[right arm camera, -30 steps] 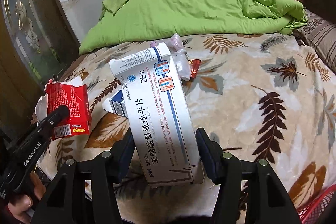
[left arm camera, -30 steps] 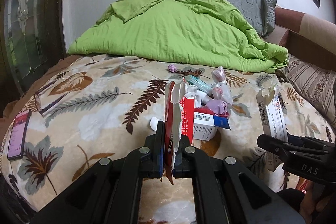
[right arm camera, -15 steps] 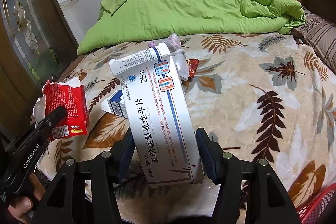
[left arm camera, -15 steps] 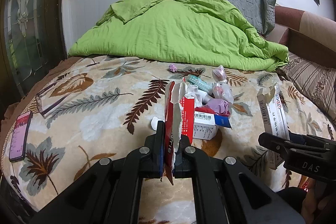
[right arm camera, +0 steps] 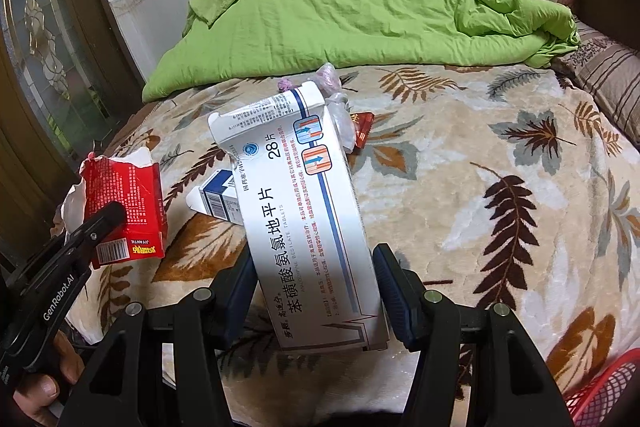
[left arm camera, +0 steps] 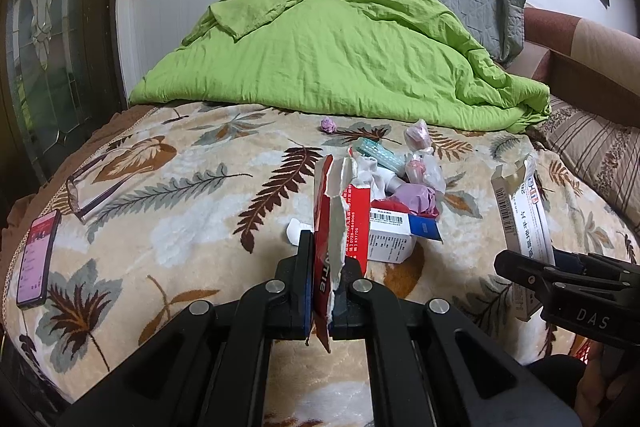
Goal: Collect trash
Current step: 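Lift both held boxes and carry them toward the red wastebasket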
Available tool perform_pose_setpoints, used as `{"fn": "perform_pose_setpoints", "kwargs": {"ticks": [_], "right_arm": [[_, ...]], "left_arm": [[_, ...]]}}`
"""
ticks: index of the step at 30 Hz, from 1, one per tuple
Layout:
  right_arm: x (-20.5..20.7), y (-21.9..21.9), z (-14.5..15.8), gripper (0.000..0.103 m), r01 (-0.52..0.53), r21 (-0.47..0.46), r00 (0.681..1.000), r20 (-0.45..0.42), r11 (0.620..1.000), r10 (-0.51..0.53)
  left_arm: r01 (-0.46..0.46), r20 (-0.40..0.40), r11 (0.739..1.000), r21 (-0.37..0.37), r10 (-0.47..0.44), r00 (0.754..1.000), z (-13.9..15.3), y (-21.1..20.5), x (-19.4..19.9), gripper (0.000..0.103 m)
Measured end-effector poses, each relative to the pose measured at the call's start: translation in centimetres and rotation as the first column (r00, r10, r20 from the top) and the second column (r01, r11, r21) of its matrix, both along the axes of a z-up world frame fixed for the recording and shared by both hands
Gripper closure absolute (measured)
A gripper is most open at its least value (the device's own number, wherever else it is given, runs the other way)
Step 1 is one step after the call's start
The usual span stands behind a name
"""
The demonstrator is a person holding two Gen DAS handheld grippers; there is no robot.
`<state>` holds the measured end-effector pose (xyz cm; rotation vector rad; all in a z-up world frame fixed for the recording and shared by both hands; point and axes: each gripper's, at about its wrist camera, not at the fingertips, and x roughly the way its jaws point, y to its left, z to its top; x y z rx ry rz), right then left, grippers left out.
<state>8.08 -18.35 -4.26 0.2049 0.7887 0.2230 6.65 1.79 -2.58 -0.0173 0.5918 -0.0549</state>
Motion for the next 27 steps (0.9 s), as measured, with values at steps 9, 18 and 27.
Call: {"fn": "perform_pose_setpoints", "kwargs": {"ticks": [9,18,27], "right_arm": [[0.00,0.07,-0.02,0.041,-0.003,-0.001,1.000,-0.001,1.000,0.003],[-0.01,0.11,-0.03,0.041,-0.001,-0.001,1.000,-0.002,1.000,0.001],[0.02,0.14,-0.03,0.041,-0.003,-0.006,1.000,-0.002,1.000,0.003]], "left_arm": [[-0.002,-0.001,1.000,0.000,0.002,1.000,0.03,-0.09,-0.01,0.099],[-0.002,-0.002,1.000,0.001,0.002,1.000,-0.04,-0.11,0.01,0.099],[-0.002,-0.003,1.000,0.000,0.002,1.000,-0.01,-0.08,0.00,0.099]]}}
